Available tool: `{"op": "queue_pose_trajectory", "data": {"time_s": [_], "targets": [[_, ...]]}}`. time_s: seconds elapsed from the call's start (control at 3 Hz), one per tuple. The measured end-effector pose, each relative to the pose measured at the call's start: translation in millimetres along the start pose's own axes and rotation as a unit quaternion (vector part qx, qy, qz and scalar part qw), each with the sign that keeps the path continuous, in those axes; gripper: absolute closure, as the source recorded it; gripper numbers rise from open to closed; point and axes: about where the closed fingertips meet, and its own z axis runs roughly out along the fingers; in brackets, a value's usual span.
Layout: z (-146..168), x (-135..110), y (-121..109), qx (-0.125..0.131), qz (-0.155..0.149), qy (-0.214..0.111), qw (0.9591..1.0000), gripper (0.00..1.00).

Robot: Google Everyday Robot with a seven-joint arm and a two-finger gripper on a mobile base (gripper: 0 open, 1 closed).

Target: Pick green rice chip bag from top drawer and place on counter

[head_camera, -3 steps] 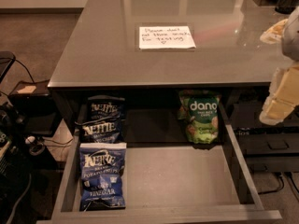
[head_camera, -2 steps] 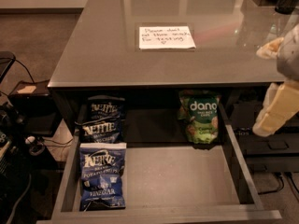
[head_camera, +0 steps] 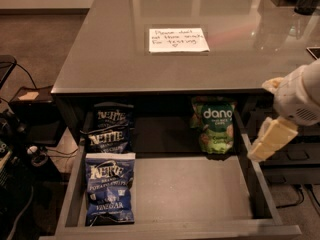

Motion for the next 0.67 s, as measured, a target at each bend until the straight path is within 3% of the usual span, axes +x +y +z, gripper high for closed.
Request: {"op": "queue_pose_trajectory", "data": {"time_s": [0.33,0.67], "targets": [[43.3,13.7,-5.2,0.008,0.040,-0.016,0.9990,0.00],[84.1,25.7,-5.9,-0.001,0.112,-0.027,0.9934,0.00]]}}
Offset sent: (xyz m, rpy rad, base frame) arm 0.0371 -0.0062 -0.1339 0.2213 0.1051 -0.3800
